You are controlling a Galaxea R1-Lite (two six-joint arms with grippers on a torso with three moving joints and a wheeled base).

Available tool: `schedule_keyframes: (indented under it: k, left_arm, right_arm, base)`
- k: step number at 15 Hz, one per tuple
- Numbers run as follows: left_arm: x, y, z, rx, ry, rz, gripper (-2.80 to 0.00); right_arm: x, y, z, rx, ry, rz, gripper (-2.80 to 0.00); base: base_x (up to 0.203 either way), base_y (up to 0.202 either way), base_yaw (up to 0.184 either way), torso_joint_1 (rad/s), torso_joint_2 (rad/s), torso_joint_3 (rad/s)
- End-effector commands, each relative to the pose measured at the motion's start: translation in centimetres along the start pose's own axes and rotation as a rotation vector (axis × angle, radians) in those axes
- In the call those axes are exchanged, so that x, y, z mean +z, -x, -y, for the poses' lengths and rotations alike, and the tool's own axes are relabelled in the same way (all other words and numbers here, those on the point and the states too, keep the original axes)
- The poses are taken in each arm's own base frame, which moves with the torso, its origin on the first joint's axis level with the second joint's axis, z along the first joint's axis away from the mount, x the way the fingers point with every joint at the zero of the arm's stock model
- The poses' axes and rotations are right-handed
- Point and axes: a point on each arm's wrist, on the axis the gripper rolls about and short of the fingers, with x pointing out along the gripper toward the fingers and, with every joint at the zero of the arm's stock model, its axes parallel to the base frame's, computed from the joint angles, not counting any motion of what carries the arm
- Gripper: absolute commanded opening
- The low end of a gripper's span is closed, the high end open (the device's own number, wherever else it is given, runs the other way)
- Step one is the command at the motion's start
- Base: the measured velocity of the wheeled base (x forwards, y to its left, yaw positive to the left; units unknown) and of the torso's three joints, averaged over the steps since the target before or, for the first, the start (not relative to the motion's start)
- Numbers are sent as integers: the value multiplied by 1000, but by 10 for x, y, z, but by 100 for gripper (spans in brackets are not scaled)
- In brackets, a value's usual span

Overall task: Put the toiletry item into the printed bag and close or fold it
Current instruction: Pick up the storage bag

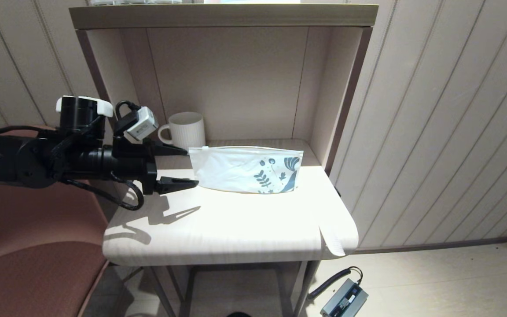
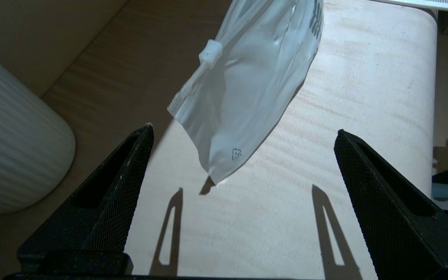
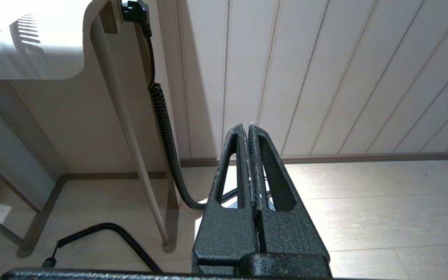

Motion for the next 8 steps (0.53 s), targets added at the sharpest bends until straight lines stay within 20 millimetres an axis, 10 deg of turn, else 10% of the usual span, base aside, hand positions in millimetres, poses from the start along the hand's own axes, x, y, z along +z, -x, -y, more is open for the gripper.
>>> schedule_keyframes:
  k: [1,8]
  left_arm:
    - [3,-14,-6,-26,-7,7,0]
    - [-6,-44,-23,-65,15,-9,0]
  right_arm:
    - [0,0,0,0,0,-2,-280]
    - [0,0,0,0,0,-2,-280]
  base:
    - [0,0,0,0,0,0]
    - [0,0,0,0,0,0]
